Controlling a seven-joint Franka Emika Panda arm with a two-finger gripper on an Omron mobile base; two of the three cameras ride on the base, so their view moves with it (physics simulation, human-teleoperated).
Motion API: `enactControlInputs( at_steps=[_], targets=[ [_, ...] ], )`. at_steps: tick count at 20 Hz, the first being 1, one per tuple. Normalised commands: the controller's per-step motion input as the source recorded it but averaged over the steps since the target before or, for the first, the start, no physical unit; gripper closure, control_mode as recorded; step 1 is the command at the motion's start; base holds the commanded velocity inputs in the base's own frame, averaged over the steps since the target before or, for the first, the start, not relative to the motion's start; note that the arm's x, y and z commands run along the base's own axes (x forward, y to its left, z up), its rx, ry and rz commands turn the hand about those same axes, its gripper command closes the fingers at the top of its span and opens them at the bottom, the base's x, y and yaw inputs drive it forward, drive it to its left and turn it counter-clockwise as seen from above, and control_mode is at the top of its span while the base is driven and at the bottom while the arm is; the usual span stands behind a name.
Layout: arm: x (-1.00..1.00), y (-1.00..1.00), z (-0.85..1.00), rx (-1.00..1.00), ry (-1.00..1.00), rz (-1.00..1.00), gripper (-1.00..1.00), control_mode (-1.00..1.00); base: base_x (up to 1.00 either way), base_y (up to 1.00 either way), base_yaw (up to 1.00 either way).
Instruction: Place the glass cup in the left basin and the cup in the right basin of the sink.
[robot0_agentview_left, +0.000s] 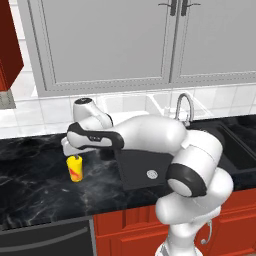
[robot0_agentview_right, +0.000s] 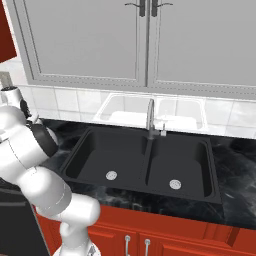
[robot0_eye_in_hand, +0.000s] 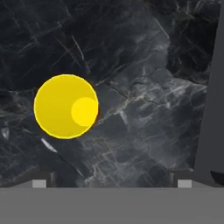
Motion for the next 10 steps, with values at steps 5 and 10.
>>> enactControlInputs(
  at_steps=[5,10],
  targets=[
    [0.07,0.00,-0.14,0.00,0.12,0.00,-1.00,-1.00,0.00,0.00,0.00],
    [0.06,0.00,-0.13,0.00,0.07,0.00,-1.00,-1.00,0.00,0.00,0.00]
  ],
)
